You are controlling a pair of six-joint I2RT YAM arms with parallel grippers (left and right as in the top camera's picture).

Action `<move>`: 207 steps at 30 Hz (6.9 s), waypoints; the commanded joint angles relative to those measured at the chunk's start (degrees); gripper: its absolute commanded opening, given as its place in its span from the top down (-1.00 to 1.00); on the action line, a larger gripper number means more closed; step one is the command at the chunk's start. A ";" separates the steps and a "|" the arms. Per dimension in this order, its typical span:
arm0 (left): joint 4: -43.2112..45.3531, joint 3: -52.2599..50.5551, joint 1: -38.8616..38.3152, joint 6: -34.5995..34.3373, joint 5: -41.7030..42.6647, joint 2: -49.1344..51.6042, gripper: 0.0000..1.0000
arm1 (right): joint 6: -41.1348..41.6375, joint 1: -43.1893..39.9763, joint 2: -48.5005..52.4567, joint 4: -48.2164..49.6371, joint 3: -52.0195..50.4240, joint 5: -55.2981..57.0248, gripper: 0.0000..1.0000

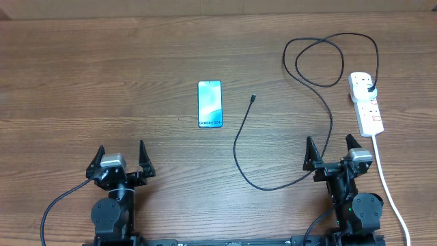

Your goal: Plug charger to phone and switch on socket

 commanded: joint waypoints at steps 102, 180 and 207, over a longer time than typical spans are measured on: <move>-46.77 82.84 -0.50 -4.44 41.75 44.35 -1.00 | -0.22 -0.07 -0.46 0.33 -0.61 -0.33 -1.00; -74.27 131.45 -25.64 -19.47 4.98 142.29 -0.99 | -0.22 -0.07 -0.46 0.33 -0.61 -0.33 -1.00; -62.51 115.80 -25.73 -22.32 5.18 142.29 -1.00 | -0.22 -0.07 -0.46 0.33 -0.61 -0.33 -1.00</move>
